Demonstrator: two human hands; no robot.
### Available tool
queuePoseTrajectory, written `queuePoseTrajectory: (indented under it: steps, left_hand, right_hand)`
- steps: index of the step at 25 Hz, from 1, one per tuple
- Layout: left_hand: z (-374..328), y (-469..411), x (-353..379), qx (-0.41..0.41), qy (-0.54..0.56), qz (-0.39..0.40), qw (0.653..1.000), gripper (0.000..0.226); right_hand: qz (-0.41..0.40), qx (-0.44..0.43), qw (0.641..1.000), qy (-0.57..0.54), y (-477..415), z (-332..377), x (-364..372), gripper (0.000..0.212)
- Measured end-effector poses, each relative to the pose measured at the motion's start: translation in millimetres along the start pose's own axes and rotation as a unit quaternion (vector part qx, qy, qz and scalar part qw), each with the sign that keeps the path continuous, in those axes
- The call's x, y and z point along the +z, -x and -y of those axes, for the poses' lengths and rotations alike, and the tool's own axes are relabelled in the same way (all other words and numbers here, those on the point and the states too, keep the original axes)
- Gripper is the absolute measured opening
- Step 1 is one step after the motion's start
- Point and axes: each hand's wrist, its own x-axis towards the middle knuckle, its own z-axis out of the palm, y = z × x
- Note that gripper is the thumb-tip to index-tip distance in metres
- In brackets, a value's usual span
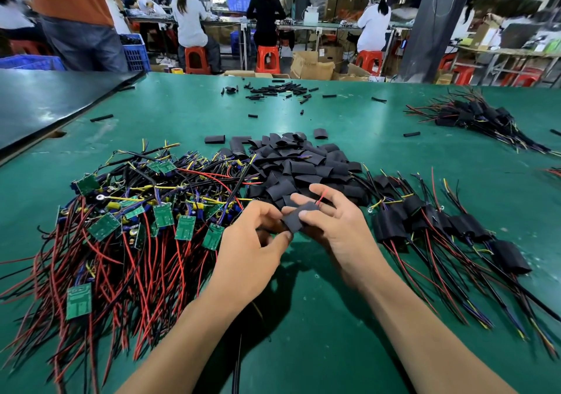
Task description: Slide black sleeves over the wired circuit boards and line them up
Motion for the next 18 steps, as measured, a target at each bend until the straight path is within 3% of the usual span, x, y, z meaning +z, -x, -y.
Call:
queuePoseTrajectory:
  steps: [5,10,13,16,18]
  left_hand:
    - [-2,-1,-2,-0.042,0.029,0.035,0.998,0.029]
    - [4,-6,-9,-0.11,0.024,0.117,0.987,0.03]
    - [1,-6,-11,-0.135,0.078,0.118,0.981,0.027]
    - [-1,-5,-10,-0.118,0.08,0.105,0.984,0.022]
    - [-1,-5,-7,-0.095,0.083,0.076,0.989,0.019]
  right_hand:
    - [-0.017,-0.023,0.997,0.078,-2,-2,-2,0.034]
    - [-0.095,-0.038,0.994,-0.039,-8,5,-11,0.029]
    - [-0.104,-0.043,0.991,-0.066,-8,9,-14,0.023]
    - [-0.072,-0.018,0.997,-0.016,-4,5,-8,0.023]
    - [-0.059,-0.013,0.995,0.077,0,-1,-3,0.022]
